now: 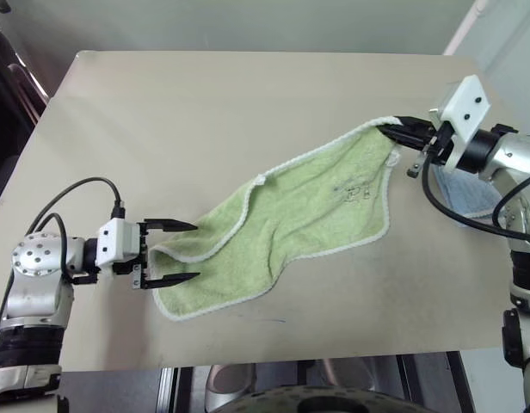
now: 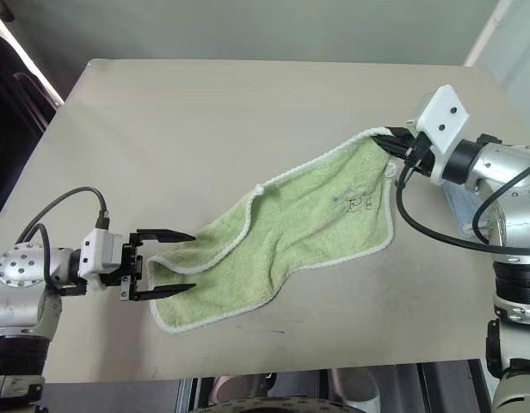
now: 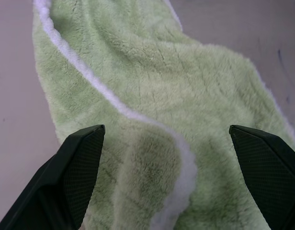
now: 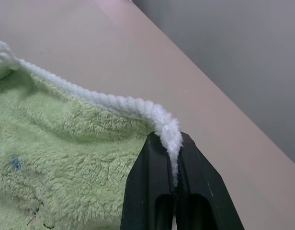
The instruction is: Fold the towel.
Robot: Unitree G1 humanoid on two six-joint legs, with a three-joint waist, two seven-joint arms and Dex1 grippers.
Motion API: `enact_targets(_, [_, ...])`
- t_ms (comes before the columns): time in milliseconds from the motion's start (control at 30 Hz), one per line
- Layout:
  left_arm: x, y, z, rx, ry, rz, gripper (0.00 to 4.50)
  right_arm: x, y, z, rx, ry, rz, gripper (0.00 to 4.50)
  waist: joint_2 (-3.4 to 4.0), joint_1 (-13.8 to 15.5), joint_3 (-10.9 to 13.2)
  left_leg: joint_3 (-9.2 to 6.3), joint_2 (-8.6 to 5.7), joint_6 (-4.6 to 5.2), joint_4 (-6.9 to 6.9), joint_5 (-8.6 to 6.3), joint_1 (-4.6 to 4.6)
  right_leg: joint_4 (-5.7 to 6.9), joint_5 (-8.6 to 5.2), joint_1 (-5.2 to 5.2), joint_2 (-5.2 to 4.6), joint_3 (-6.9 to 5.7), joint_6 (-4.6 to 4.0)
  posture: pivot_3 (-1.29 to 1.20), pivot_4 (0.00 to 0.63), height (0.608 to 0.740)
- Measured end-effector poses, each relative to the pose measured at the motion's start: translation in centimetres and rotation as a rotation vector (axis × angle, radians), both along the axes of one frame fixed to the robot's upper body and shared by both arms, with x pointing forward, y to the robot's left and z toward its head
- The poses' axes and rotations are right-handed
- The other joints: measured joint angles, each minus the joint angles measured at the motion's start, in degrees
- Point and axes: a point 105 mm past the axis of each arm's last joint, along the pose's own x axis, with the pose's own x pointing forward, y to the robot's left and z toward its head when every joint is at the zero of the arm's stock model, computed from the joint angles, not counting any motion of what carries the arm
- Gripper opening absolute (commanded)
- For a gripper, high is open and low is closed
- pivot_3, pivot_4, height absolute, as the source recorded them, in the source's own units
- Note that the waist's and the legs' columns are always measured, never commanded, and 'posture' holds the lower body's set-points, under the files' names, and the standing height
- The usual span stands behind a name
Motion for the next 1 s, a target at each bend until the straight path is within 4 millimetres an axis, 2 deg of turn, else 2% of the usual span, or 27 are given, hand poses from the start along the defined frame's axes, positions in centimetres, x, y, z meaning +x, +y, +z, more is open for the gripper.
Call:
enact_targets(167, [0.3,-0.8,-0.4,-0.015,-0.042,-0.028,4.5,0.0,0.1,-0.1,-0.015,-0.005,0.001,0.03,0.0,-0.02,0.0,0.0,0.01,0.0,0.0,0.0,-0.05,0.0,0.15,-0.03,0.0,-0.01,0.25,0.0,0.15,0.74])
enact_targets(433, [0.9,-0.1,-0.6,0.008,-0.081,-0.016,4.5,0.0,0.2,-0.3,-0.022,-0.006,0.008,0.03,0.0,-0.05,0.0,0.0,0.01,0.01,0.0,0.0,-0.06,0.01,0.18,-0.05,0.0,-0.01,0.3,0.0,0.15,0.74])
enact_targets(633, [1.8,0.4,-1.5,0.084,-0.139,-0.006,4.5,-0.1,0.1,-0.7,-0.032,-0.003,0.005,0.03,0.0,-0.03,0.0,0.0,0.01,0.01,0.02,0.0,-0.09,0.03,0.2,-0.07,0.0,0.0,0.32,0.0,0.15,0.74])
enact_targets(1000, [3.0,-0.1,-1.8,0.107,-0.193,0.03,4.5,-0.1,0.0,-0.7,-0.035,-0.004,0.005,0.03,0.01,-0.03,0.0,0.0,0.0,0.01,0.02,0.0,-0.1,0.02,0.24,-0.06,0.0,-0.01,0.38,0.0,0.15,0.74])
